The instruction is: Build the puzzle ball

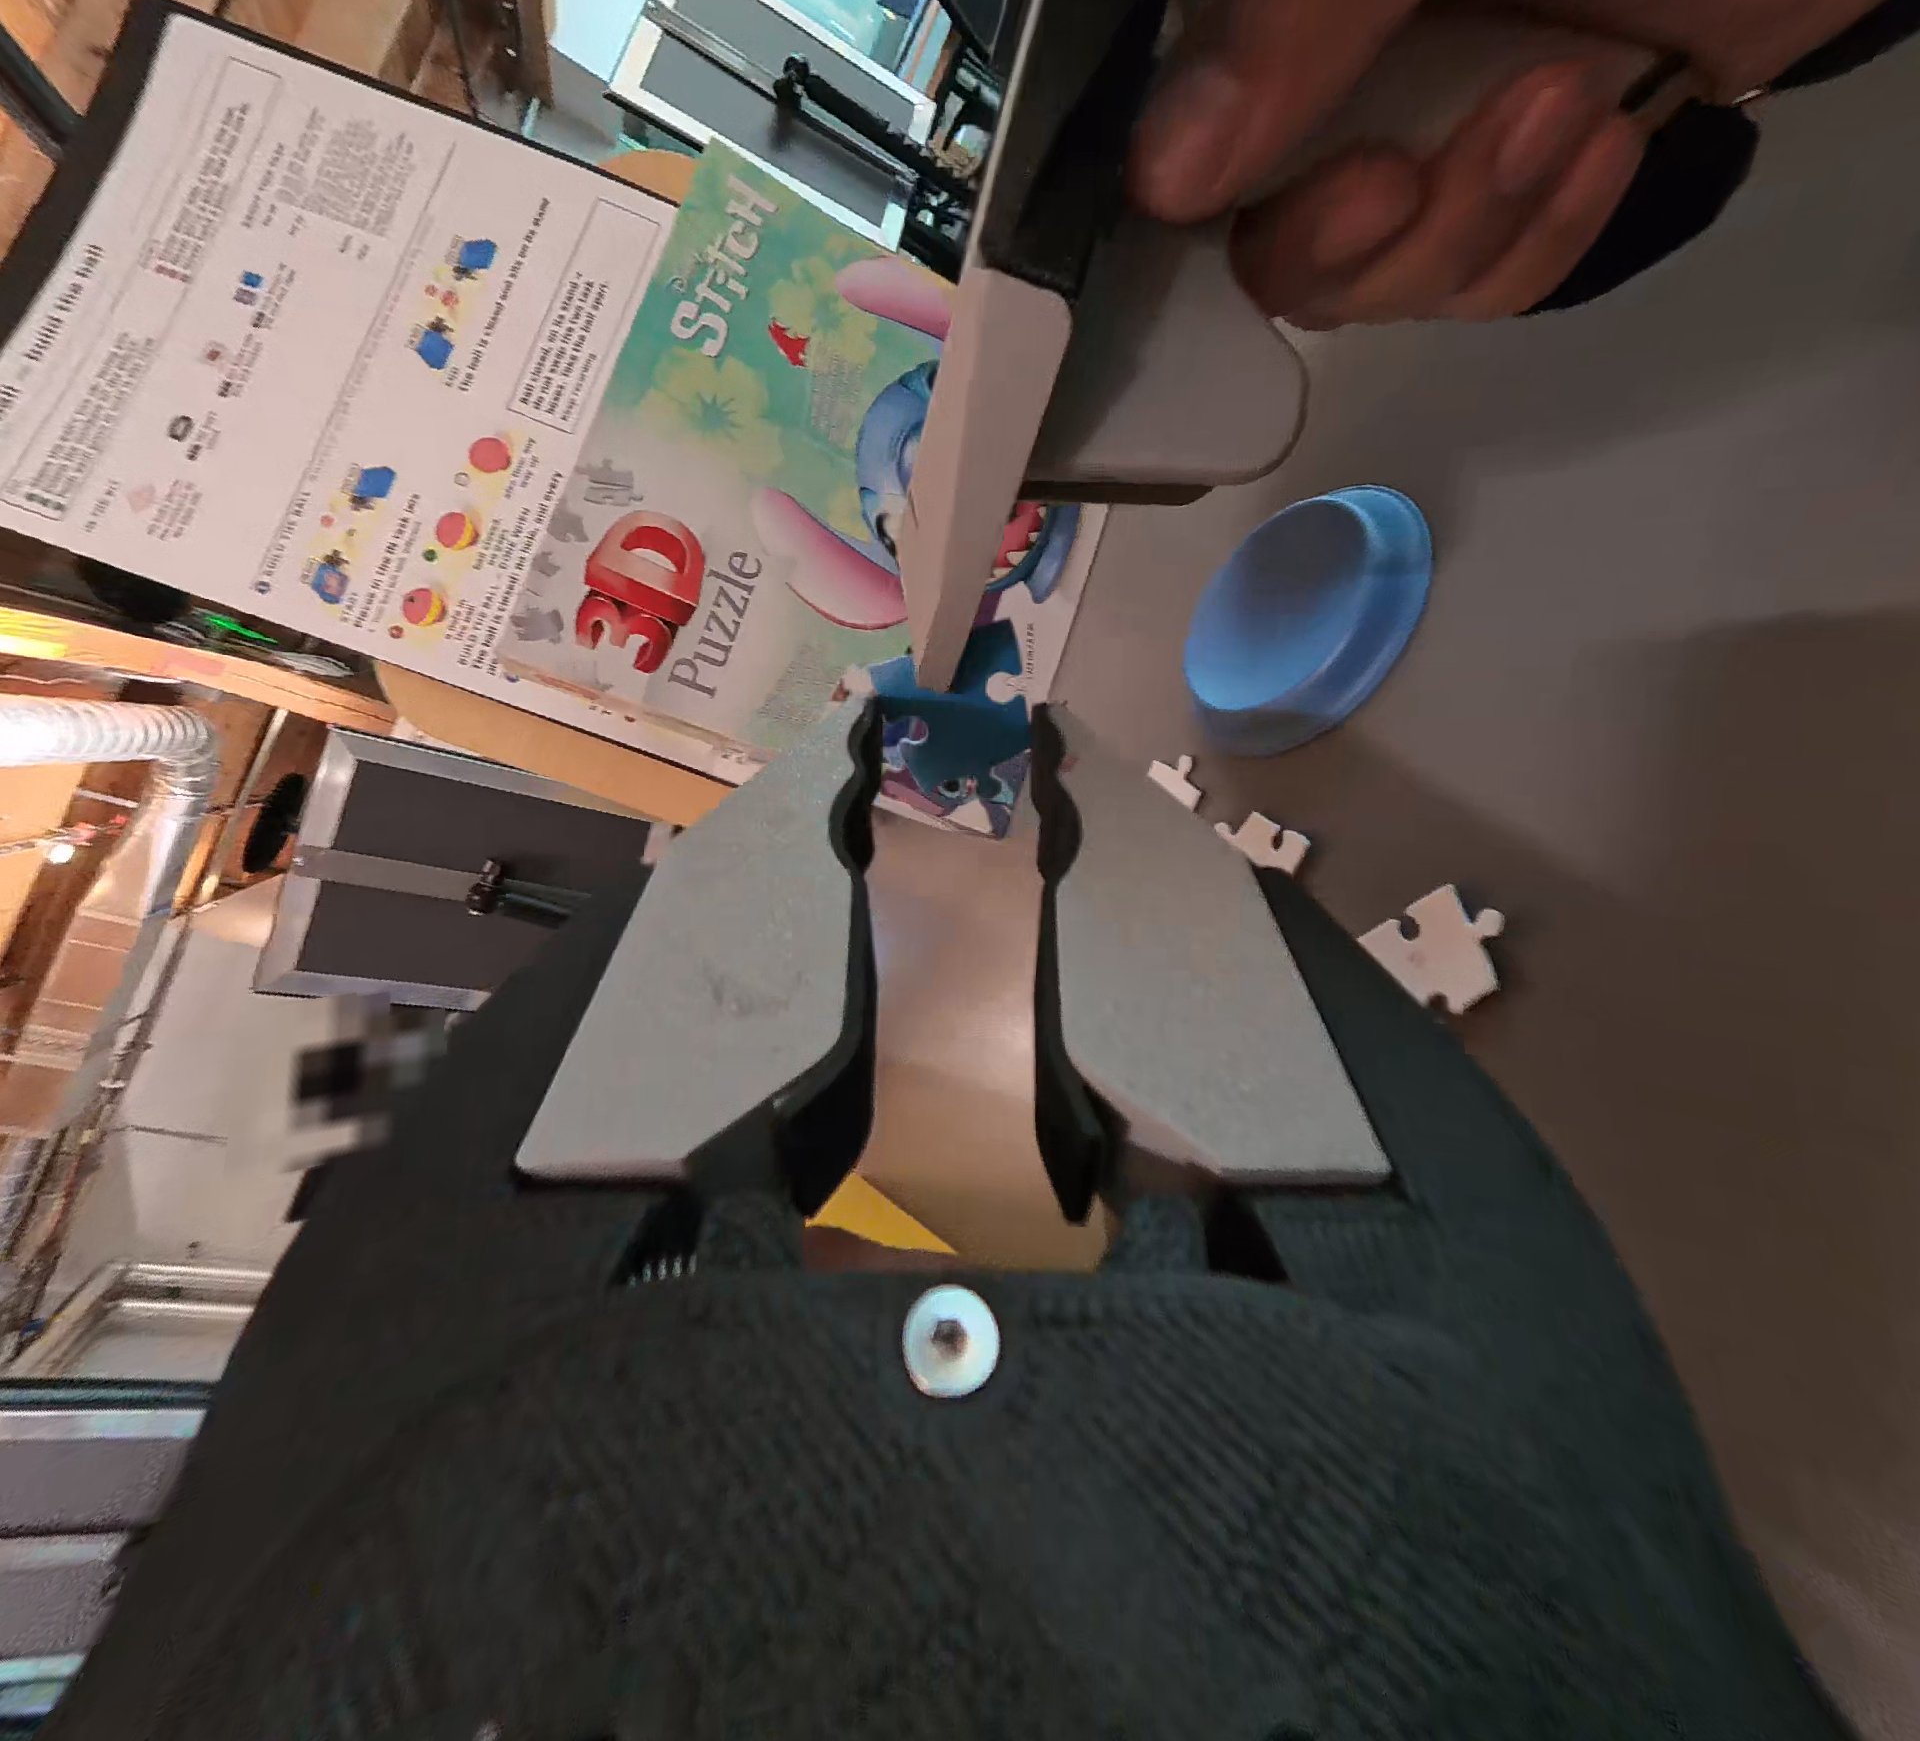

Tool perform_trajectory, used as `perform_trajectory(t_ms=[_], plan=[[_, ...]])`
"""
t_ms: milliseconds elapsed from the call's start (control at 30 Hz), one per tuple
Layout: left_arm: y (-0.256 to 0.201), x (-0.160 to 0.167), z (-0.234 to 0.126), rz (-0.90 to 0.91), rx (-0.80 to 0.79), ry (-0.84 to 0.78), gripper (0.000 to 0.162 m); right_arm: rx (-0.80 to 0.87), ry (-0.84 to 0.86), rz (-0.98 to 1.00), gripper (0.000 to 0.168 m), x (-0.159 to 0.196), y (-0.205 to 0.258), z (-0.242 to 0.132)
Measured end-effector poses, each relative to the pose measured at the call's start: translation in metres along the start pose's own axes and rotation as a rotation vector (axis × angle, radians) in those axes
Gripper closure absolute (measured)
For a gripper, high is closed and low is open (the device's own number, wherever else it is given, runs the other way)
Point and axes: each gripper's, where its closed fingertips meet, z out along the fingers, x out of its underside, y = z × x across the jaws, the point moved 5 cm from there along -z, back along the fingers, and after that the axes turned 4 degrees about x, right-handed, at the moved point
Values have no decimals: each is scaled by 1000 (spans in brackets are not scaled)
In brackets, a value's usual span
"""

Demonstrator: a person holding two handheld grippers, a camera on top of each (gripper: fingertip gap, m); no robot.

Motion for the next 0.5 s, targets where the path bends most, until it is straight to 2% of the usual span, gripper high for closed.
perform_trajectory(t_ms=[100, 200, 367, 500], plan=[[1, 0, -7, -91, 94, -10, 130, 77, 14, -58, 168, 1, -6, -2], [16, 7, -23, -274, 227, -17, 122, 183, 88, -182, 168, 7, -13, -5], [66, 36, -48, -581, 164, -60, 130, 283, 375, -551, 168, 39, -16, -3], [82, 49, -55, -683, 128, -80, 135, 160, 646, -730, 166, 89, -8, 5]])
